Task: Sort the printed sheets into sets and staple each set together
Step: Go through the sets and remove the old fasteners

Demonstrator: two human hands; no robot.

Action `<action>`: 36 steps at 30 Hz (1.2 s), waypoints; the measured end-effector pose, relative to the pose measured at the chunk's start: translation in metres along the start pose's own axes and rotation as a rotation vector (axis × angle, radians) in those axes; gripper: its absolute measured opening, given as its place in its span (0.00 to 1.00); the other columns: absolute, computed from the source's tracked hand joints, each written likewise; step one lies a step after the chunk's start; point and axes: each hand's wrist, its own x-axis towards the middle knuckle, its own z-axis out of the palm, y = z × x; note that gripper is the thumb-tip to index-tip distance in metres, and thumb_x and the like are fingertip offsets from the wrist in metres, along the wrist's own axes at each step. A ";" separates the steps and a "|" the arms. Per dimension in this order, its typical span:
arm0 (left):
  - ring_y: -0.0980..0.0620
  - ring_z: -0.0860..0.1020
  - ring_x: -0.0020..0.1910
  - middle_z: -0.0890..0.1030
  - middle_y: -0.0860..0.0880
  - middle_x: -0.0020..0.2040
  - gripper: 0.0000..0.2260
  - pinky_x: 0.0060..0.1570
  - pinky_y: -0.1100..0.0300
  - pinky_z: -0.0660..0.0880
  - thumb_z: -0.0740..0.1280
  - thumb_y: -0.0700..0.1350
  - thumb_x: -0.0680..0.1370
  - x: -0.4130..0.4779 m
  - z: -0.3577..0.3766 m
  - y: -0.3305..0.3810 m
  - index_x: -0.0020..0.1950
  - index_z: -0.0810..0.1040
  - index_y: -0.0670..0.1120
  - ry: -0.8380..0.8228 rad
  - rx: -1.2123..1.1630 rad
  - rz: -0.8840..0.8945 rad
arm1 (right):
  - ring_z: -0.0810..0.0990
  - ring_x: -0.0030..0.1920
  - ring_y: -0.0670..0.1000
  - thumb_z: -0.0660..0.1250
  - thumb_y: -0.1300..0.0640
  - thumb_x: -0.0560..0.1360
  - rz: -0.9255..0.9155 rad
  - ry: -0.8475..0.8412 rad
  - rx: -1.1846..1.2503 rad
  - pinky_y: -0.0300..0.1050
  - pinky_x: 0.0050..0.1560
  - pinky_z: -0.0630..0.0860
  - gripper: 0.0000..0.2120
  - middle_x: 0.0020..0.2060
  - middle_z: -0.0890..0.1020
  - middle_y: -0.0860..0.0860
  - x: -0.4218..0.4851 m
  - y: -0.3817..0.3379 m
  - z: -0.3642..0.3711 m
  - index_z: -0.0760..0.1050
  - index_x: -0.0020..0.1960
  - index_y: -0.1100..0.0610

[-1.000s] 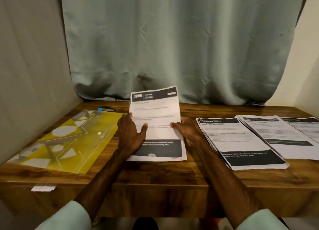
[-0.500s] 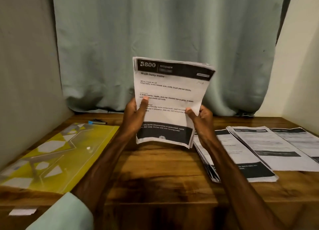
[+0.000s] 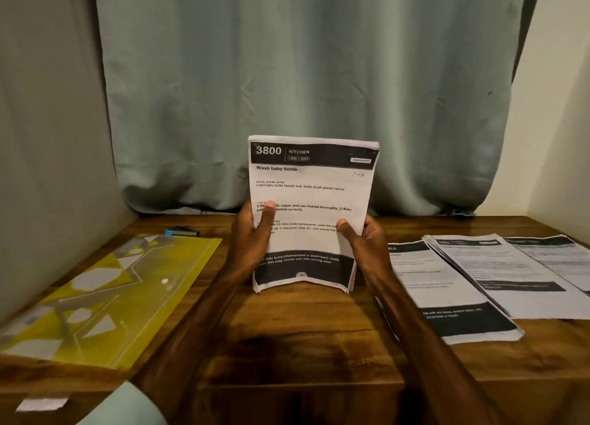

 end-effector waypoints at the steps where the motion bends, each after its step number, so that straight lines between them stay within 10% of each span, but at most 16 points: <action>1: 0.61 0.84 0.52 0.84 0.59 0.55 0.11 0.45 0.65 0.81 0.62 0.53 0.84 -0.001 0.000 -0.001 0.66 0.74 0.55 0.003 0.005 0.008 | 0.85 0.46 0.44 0.70 0.56 0.80 -0.002 -0.002 -0.002 0.35 0.37 0.81 0.11 0.49 0.83 0.41 -0.001 0.001 0.001 0.75 0.61 0.52; 11: 0.60 0.84 0.52 0.84 0.55 0.55 0.10 0.49 0.65 0.80 0.63 0.48 0.85 0.000 -0.003 -0.005 0.63 0.79 0.47 0.053 0.124 0.081 | 0.83 0.50 0.44 0.68 0.59 0.81 0.053 -0.121 -0.035 0.35 0.43 0.82 0.13 0.56 0.82 0.45 -0.004 0.008 -0.003 0.75 0.65 0.54; 17: 0.47 0.84 0.55 0.84 0.45 0.59 0.12 0.55 0.52 0.81 0.65 0.45 0.84 0.023 -0.018 -0.010 0.64 0.81 0.40 0.152 0.103 -0.022 | 0.87 0.55 0.56 0.72 0.63 0.77 0.227 -0.386 -0.013 0.55 0.57 0.83 0.17 0.57 0.86 0.56 -0.019 0.006 -0.027 0.77 0.65 0.58; 22: 0.49 0.84 0.53 0.84 0.47 0.57 0.12 0.45 0.67 0.80 0.66 0.42 0.84 0.025 -0.026 -0.013 0.65 0.81 0.40 0.129 0.050 -0.092 | 0.85 0.59 0.60 0.70 0.66 0.77 0.376 -0.513 0.115 0.53 0.57 0.83 0.19 0.58 0.85 0.59 -0.034 0.017 -0.043 0.76 0.68 0.61; 27: 0.45 0.84 0.55 0.84 0.44 0.59 0.12 0.54 0.55 0.81 0.65 0.42 0.84 0.021 -0.028 -0.012 0.66 0.80 0.40 0.095 -0.021 -0.147 | 0.82 0.63 0.59 0.67 0.71 0.77 0.465 -0.637 0.190 0.49 0.54 0.84 0.22 0.62 0.83 0.60 -0.037 0.020 -0.053 0.73 0.70 0.61; 36: 0.54 0.83 0.43 0.83 0.43 0.57 0.09 0.36 0.63 0.81 0.64 0.41 0.85 0.016 -0.030 -0.017 0.62 0.79 0.40 0.171 -0.136 -0.276 | 0.82 0.63 0.62 0.69 0.76 0.73 0.475 -0.566 0.290 0.56 0.57 0.82 0.30 0.62 0.83 0.61 -0.041 0.016 -0.049 0.70 0.72 0.60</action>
